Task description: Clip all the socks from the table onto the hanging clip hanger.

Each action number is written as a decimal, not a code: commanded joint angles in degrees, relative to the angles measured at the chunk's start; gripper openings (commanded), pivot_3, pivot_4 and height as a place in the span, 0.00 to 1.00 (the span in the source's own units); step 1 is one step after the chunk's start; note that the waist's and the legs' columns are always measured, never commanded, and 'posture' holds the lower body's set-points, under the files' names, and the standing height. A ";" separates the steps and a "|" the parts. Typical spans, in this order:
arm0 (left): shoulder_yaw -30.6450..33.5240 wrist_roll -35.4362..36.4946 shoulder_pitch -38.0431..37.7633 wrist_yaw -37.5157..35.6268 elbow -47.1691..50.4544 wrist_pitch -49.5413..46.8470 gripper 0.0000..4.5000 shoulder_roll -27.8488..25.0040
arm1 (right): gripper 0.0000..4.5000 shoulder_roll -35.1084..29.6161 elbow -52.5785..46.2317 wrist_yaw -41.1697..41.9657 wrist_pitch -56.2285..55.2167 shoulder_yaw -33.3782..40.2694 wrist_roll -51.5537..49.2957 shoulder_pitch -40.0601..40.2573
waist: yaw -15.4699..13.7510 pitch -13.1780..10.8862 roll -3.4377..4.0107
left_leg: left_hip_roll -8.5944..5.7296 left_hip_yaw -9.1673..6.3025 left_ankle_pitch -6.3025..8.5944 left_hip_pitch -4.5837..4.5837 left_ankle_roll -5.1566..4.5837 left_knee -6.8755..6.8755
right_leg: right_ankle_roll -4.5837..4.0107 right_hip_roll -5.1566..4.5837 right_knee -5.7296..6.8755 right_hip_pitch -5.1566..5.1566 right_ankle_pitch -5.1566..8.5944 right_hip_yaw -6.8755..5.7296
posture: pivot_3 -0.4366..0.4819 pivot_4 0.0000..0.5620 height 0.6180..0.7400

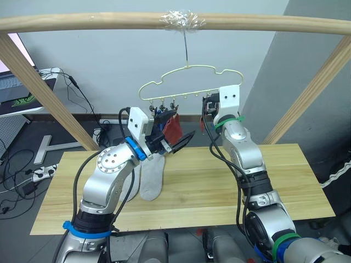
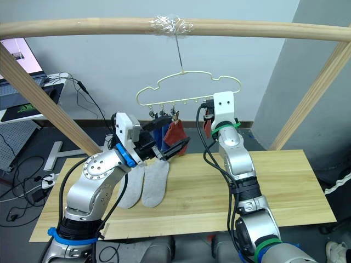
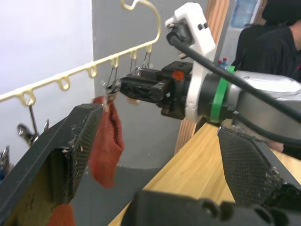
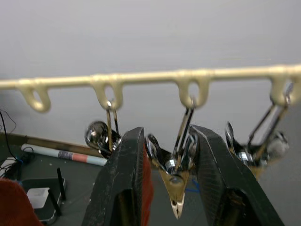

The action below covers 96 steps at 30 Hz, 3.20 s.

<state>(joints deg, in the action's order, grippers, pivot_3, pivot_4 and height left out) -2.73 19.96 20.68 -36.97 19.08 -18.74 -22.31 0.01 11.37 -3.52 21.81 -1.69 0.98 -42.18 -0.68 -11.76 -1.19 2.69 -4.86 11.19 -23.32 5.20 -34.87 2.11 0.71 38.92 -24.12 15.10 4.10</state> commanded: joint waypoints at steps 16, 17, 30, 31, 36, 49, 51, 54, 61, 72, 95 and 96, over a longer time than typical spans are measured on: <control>1.47 1.79 2.78 0.65 2.83 -0.14 0.99 1.02 | 0.35 0.26 1.13 0.48 -2.99 0.95 -0.27 -2.26 | -0.03 0.00 0.00 | 0.00 0.00 0.00 -0.01 0.00 0.01 | 0.00 0.00 -0.01 -0.01 0.00 0.00 | 0.70 0.31 1.00; 1.47 1.79 2.78 0.63 2.84 -0.13 0.99 1.03 | 0.35 0.25 1.23 0.50 -3.05 0.95 -0.27 -2.31 | -0.03 0.00 0.00 | 0.00 0.00 0.00 -0.01 0.00 0.01 | 0.00 0.00 -0.01 -0.01 0.00 0.00 | 0.70 0.31 1.00; 0.54 1.34 1.32 1.28 3.88 -0.92 0.99 1.67 | 0.00 -1.17 -0.55 2.92 -2.45 1.73 -1.27 -1.10 | -0.08 -0.01 0.00 | 0.00 0.00 0.00 -0.02 0.00 0.01 | 0.00 0.00 -0.03 -0.01 0.00 0.00 | 0.70 0.32 1.00; 0.16 1.15 0.31 1.27 3.63 -1.85 0.99 1.28 | 0.00 -1.54 -1.76 4.60 -0.75 2.08 -2.60 -0.65 | -0.10 -0.01 0.00 | 0.00 0.00 0.00 -0.02 0.00 0.02 | 0.00 0.00 -0.03 -0.01 0.00 0.00 | 0.70 0.32 1.00; -0.99 -3.79 -6.76 3.89 -2.27 -5.72 0.99 -1.56 | 0.00 -3.37 -9.95 12.14 13.09 4.45 -11.49 0.89 | 0.11 -0.03 0.04 | 0.01 0.00 0.01 -0.01 -0.01 0.06 | -0.03 0.00 -0.04 -0.02 0.03 0.01 | 0.67 0.34 1.00; -0.09 -13.79 -8.52 10.94 -30.35 1.27 0.99 -0.88 | 0.00 -7.82 -21.15 12.77 27.48 5.94 -16.14 4.06 | -0.25 -0.05 0.03 | 0.00 -0.01 0.01 -0.06 -0.01 0.06 | -0.07 -0.02 -0.11 -0.05 0.06 -0.03 | 0.65 0.33 1.00; -0.11 -13.82 -7.15 10.84 -33.43 1.81 0.99 0.68 | 0.00 -7.67 -21.41 12.30 28.07 6.12 -16.21 3.88 | -0.28 -0.05 0.03 | 0.00 0.00 0.01 -0.07 -0.01 0.06 | -0.06 -0.02 -0.13 -0.05 0.05 -0.02 | 0.63 0.33 1.00; -0.46 -14.35 -4.37 11.34 -39.31 2.43 0.99 2.95 | 0.00 -7.53 -21.59 11.61 28.90 6.62 -16.31 3.17 | -0.37 -0.04 0.03 | 0.00 -0.02 0.01 -0.07 -0.01 0.06 | -0.06 -0.01 -0.12 -0.05 0.05 -0.05 | 0.61 0.33 1.00; -3.19 -17.58 -1.24 9.68 -48.52 4.41 0.95 4.07 | 0.00 -8.12 -23.24 10.80 30.84 6.82 -16.17 3.46 | -0.09 -0.04 0.03 | 0.00 -0.02 0.01 -0.07 -0.01 0.07 | -0.04 -0.01 -0.12 -0.04 0.05 -0.05 | 0.59 0.33 1.00; -4.07 -16.89 -5.90 4.61 -42.95 2.04 0.27 4.32 | 0.00 -9.88 -24.55 11.56 34.43 8.45 -17.99 2.74 | 0.39 -0.03 0.03 | -0.01 -0.01 0.01 -0.04 -0.01 0.06 | -0.04 -0.02 -0.13 0.00 0.05 -0.02 | 0.58 0.34 1.00; -8.22 0.21 1.67 4.76 -11.19 -16.52 0.01 22.99 | 0.00 -6.92 -19.72 6.15 70.69 34.55 -30.72 -14.56 | 0.89 -0.25 0.12 | -0.03 -0.07 0.07 -0.27 -0.11 0.06 | -0.03 -0.01 -0.35 -0.06 0.05 -0.08 | 0.57 0.36 1.00; -8.07 0.34 2.07 4.98 -11.56 -16.46 0.01 23.26 | 0.00 -7.07 -19.82 6.03 70.69 34.36 -31.13 -14.39 | 0.88 -0.25 0.12 | -0.04 -0.07 0.07 -0.29 -0.11 0.06 | -0.02 -0.02 -0.40 -0.06 0.05 -0.08 | 0.57 0.36 1.00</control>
<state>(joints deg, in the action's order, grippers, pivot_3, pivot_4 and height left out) -10.84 19.31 21.99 -32.49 6.80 -35.64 0.24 -6.27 -8.15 3.27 92.06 32.21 -29.05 -56.42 0.20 -12.01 -1.07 2.64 -4.94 11.26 -23.67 5.09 -34.82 2.09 0.69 38.48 -24.18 15.15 4.01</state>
